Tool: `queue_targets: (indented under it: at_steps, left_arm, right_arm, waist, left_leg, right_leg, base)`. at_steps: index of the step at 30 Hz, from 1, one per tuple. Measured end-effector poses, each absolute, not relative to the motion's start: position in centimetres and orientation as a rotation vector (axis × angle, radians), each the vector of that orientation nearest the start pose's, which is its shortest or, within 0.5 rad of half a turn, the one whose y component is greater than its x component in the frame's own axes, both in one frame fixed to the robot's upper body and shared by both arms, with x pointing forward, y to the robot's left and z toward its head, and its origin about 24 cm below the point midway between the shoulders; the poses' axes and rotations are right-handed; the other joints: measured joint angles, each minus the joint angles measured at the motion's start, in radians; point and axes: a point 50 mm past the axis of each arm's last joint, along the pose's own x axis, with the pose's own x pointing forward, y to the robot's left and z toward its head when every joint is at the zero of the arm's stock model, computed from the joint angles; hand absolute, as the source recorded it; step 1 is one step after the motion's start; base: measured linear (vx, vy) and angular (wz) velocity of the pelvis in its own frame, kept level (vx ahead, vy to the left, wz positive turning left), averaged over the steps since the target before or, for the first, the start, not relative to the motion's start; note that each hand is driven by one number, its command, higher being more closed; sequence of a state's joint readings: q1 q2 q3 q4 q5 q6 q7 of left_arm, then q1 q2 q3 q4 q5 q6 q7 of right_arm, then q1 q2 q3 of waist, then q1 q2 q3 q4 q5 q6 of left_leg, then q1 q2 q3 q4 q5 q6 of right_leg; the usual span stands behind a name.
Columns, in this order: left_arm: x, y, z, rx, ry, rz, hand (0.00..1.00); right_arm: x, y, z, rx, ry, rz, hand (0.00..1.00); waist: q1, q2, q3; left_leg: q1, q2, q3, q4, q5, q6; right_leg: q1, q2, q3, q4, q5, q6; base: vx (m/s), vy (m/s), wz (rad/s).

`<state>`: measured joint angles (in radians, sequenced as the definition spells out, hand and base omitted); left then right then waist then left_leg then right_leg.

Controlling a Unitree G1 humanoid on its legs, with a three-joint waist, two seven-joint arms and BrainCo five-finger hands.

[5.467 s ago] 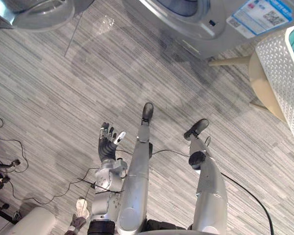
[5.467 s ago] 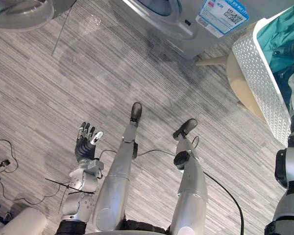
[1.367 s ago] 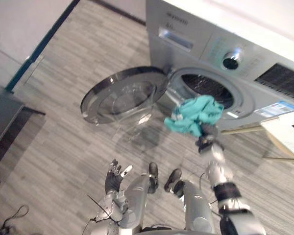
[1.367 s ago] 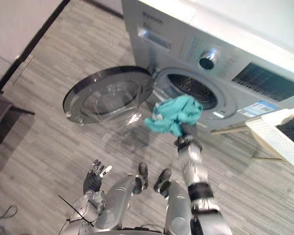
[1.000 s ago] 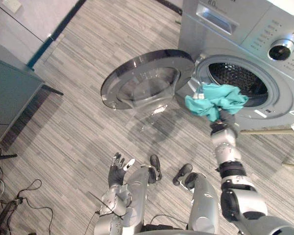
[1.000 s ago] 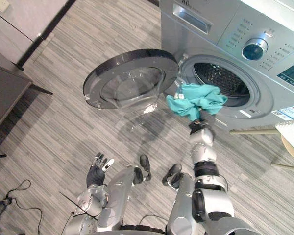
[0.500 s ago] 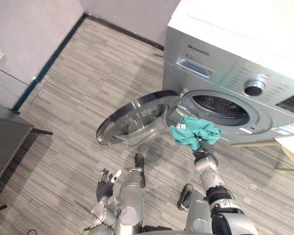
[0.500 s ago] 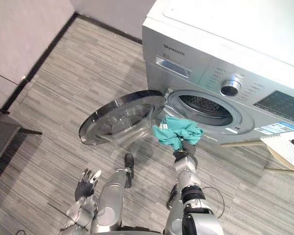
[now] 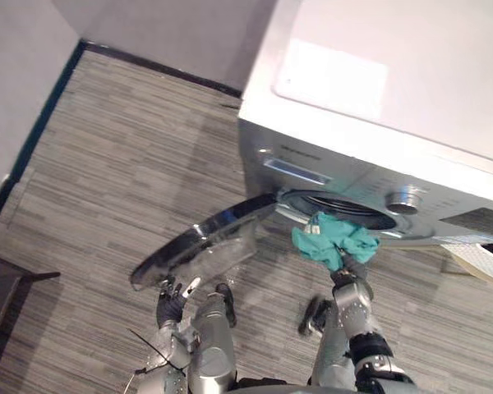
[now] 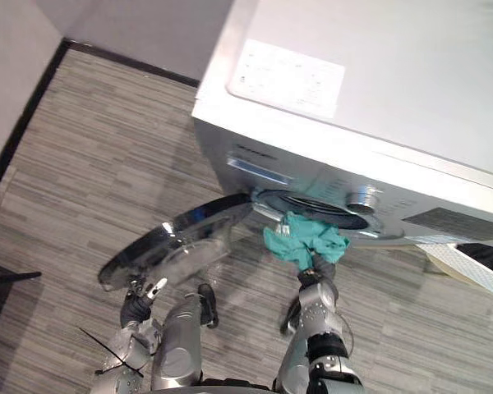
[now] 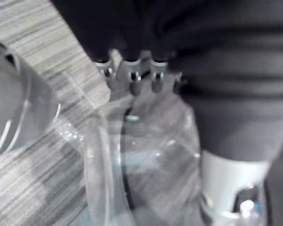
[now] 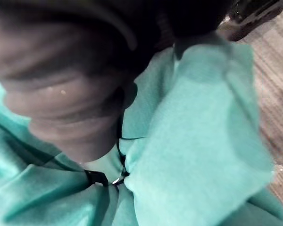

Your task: Pick up the laundry basket with both hands and put the clothes into the washing machine.

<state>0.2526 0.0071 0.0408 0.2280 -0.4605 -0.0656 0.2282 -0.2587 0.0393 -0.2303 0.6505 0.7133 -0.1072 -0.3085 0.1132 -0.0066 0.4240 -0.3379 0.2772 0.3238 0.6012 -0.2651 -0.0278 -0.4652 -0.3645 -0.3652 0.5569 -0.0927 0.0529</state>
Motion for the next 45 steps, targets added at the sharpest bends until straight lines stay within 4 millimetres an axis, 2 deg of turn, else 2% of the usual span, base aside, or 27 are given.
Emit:
queue_targets:
  at_steps: [1,2,4,5,8,12,14,16,18,20,22,23,28,29,32,34,39,43,44,45]
  left_arm:
    - [17.0,19.3,-6.2,-0.391,0.423,0.481,0.0]
    - [17.3,18.8,-6.4,-0.421,0.431,0.501,0.0]
    - [17.2,18.3,-6.9,-0.437,0.451,0.511,0.0]
    - [17.3,17.8,-7.2,-0.443,0.47,0.485,0.0]
    - [17.7,16.3,-7.2,-0.469,0.483,0.424,0.0]
    - [18.4,16.4,-6.9,-0.469,0.464,0.421,0.0]
    - [18.5,16.4,-6.8,-0.471,0.459,0.421,0.0]
    - [19.0,16.3,-6.2,-0.481,0.424,0.411,0.0]
    - [19.9,16.0,-5.7,-0.488,0.396,0.391,0.0]
    - [21.0,15.5,-4.9,-0.508,0.36,0.365,0.0]
    - [21.6,15.3,-4.5,-0.515,0.341,0.349,0.0]
    - [21.8,15.2,-4.2,-0.517,0.329,0.347,0.0]
    - [22.4,14.9,-3.6,-0.513,0.3,0.32,0.0]
    - [22.5,14.9,-3.4,-0.509,0.291,0.31,0.0]
    - [22.7,14.7,-3.0,-0.533,0.273,0.315,0.0]
    - [22.7,14.6,-2.8,-0.534,0.266,0.317,0.0]
    - [22.8,14.3,-2.7,-0.552,0.271,0.322,0.0]
    - [23.0,14.0,-1.9,-0.584,0.246,0.327,0.0]
    - [23.0,13.9,-1.8,-0.595,0.243,0.33,0.0]
    - [23.1,13.9,-1.6,-0.601,0.234,0.332,0.0]
  right_arm:
    - [27.0,-18.5,-4.7,0.742,0.38,-0.611,1.0]
    - [27.6,-19.4,-4.4,0.711,0.375,-0.618,1.0]
    - [27.4,-20.6,-4.5,0.693,0.375,-0.66,1.0]
    - [26.9,-21.3,-4.8,0.697,0.378,-0.694,1.0]
    - [26.0,-22.4,-5.3,0.689,0.387,-0.74,1.0]
    - [27.4,-21.9,-4.5,0.693,0.375,-0.712,1.0]
    - [28.4,-21.3,-4.1,0.69,0.383,-0.692,1.0]
    - [30.7,-20.7,-2.0,0.689,0.337,-0.647,1.0]
    - [31.9,-21.1,-0.4,0.665,0.288,-0.621,1.0]
    - [33.8,-22.0,2.4,0.632,0.206,-0.593,1.0]
    - [34.9,-22.4,4.2,0.623,0.16,-0.587,1.0]
    - [35.5,-22.5,5.1,0.618,0.142,-0.585,1.0]
    - [36.7,-23.1,7.1,0.574,0.11,-0.57,1.0]
    - [37.0,-23.9,7.9,0.561,0.094,-0.583,1.0]
    - [38.0,-25.8,11.5,0.514,0.011,-0.605,1.0]
    - [38.5,-27.8,15.4,0.506,-0.095,-0.616,1.0]
    - [38.2,-30.9,22.0,0.591,-0.287,-0.636,1.0]
    - [37.8,-31.8,24.2,0.705,-0.374,-0.658,1.0]
    - [37.7,-32.0,24.5,0.704,-0.387,-0.661,0.0]
    - [37.5,-32.2,25.0,0.712,-0.406,-0.667,0.0]
  waist:
    - [-0.01,0.0,0.004]
    - [-0.018,0.041,0.011]
    - [-0.034,0.056,0.01]
    - [-0.049,0.056,0.012]
    - [-0.047,0.047,0.017]
    - [-0.046,0.041,0.028]
    - [-0.044,0.042,0.03]
    - [-0.044,0.057,0.045]
    - [-0.044,0.064,0.052]
    - [-0.04,0.08,0.063]
    - [-0.034,0.092,0.07]
    - [-0.022,0.094,0.071]
    - [-0.004,0.101,0.075]
    - [0.011,0.102,0.075]
    - [0.012,0.116,0.076]
    - [0.027,0.119,0.077]
    - [0.042,0.125,0.08]
    - [0.042,0.135,0.085]
    - [0.043,0.136,0.085]
    - [0.044,0.14,0.087]
  left_leg:
    - [-0.014,-0.009,-0.033,0.047,-0.026,-0.044]
    - [-0.035,0.021,-0.068,0.052,-0.023,-0.061]
    - [-0.042,0.027,-0.086,0.012,-0.001,-0.087]
    - [-0.043,0.027,-0.094,-0.013,0.015,-0.099]
    - [-0.051,0.033,-0.102,-0.025,0.025,-0.109]
    - [-0.119,0.034,-0.101,0.037,0.021,-0.11]
    - [-0.147,0.04,-0.105,0.079,-0.009,-0.11]
    - [-0.213,0.055,-0.13,0.171,-0.075,-0.115]
    - [-0.266,0.051,-0.143,0.225,-0.096,-0.103]
    - [-0.348,0.035,-0.175,0.285,-0.102,-0.093]
    - [-0.387,0.034,-0.186,0.317,-0.106,-0.088]
    - [-0.405,0.033,-0.187,0.33,-0.105,-0.089]
    - [-0.455,0.031,-0.218,0.355,-0.105,-0.087]
    - [-0.462,0.027,-0.223,0.355,-0.104,-0.086]
    - [-0.507,0.017,-0.242,0.355,-0.096,-0.079]
    - [-0.539,0.015,-0.25,0.355,-0.089,-0.074]
    - [-0.568,-0.009,-0.281,0.32,-0.061,-0.073]
    - [-0.602,-0.018,-0.296,0.287,-0.029,-0.068]
    - [-0.609,-0.018,-0.297,0.286,-0.027,-0.067]
    - [-0.622,-0.017,-0.302,0.285,-0.023,-0.066]
  right_leg:
    - [0.017,0.003,0.005,-0.072,0.053,0.052]
    - [0.007,0.036,0.002,-0.068,0.048,0.038]
    - [-0.012,0.052,-0.013,-0.066,0.037,0.021]
    - [-0.017,0.056,-0.026,-0.06,0.03,0.014]
    - [-0.043,0.062,-0.028,-0.037,0.018,0.0]
    - [-0.121,0.04,-0.007,0.033,-0.011,-0.005]
    - [-0.157,0.031,0.003,0.084,-0.029,-0.01]
    - [-0.222,0.015,0.016,0.177,-0.056,-0.016]
    - [-0.267,-0.011,0.02,0.229,-0.078,-0.003]
    - [-0.325,-0.041,0.02,0.279,-0.083,-0.003]
    - [-0.352,-0.052,0.019,0.301,-0.083,-0.004]
    - [-0.369,-0.056,0.022,0.311,-0.083,-0.005]
    - [-0.384,-0.061,0.0,0.317,-0.076,-0.015]
    - [-0.392,-0.072,0.001,0.317,-0.076,-0.015]
    - [-0.41,-0.077,-0.02,0.311,-0.069,-0.015]
    - [-0.433,-0.083,-0.029,0.308,-0.063,-0.017]
    - [-0.427,-0.092,-0.071,0.275,-0.051,-0.02]
    - [-0.429,-0.087,-0.103,0.221,-0.017,-0.024]
    - [-0.431,-0.085,-0.107,0.214,-0.011,-0.025]
    - [-0.433,-0.078,-0.112,0.198,0.002,-0.026]
  base:
    - [0.07,-0.305,0.0]
    - [0.06,-0.278,0.0]
    - [0.04,-0.185,-0.03]
    - [0.04,-0.16,0.1]
    - [0.0,-0.107,-0.01]
    - [-0.11,-0.025,0.01]
    - [-0.11,0.0,-0.01]
    - [-0.17,0.0,-0.02]
    - [-0.17,-0.006,0.21]
    - [-0.14,-0.005,0.32]
    - [-0.11,0.014,0.14]
    - [-0.1,0.018,0.04]
    - [-0.04,0.013,0.09]
    - [-0.01,0.012,0.1]
    - [-0.01,-0.009,0.16]
    - [0.01,-0.019,0.09]
    - [0.02,-0.018,0.18]
    - [0.0,-0.014,0.08]
    - [-0.04,-0.007,0.02]
    - [-0.05,0.005,-0.06]
